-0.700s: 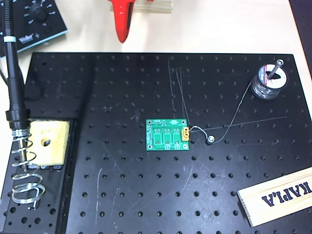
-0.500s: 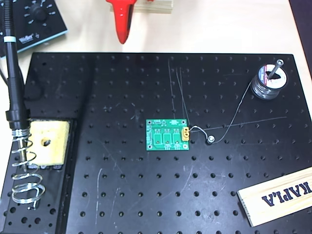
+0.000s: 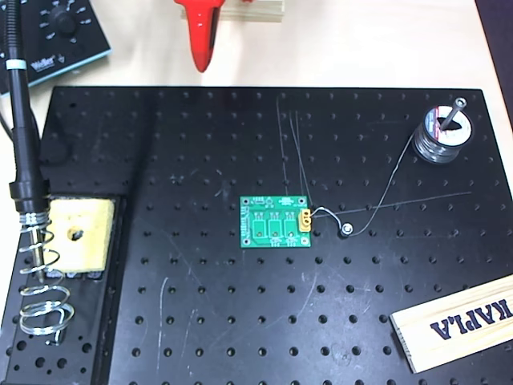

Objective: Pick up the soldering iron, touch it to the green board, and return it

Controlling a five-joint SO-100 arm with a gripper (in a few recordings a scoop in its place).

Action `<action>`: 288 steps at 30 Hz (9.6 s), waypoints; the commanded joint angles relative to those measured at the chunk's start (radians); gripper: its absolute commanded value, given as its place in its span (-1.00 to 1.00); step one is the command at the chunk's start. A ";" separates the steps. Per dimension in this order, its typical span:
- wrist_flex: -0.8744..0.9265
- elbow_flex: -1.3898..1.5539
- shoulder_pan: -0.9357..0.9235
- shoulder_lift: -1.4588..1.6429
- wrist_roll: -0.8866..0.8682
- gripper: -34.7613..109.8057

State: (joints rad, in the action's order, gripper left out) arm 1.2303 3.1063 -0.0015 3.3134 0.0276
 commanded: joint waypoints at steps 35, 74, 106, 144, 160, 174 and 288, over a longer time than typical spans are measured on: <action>-0.074 -0.181 0.091 0.021 0.006 -0.52; -0.594 -1.069 -0.221 -1.419 0.229 -0.23; -0.723 -1.055 -0.373 -1.537 0.506 -0.21; -0.681 -1.160 -0.388 -1.565 0.525 -0.52; -0.586 -1.069 -0.528 -1.341 0.535 -0.52; -0.446 -0.950 -0.638 -1.011 0.535 -0.52; -0.459 -1.022 0.178 -1.580 0.014 -0.52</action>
State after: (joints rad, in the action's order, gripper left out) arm 0.7639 2.1276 0.1749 1.7242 0.0261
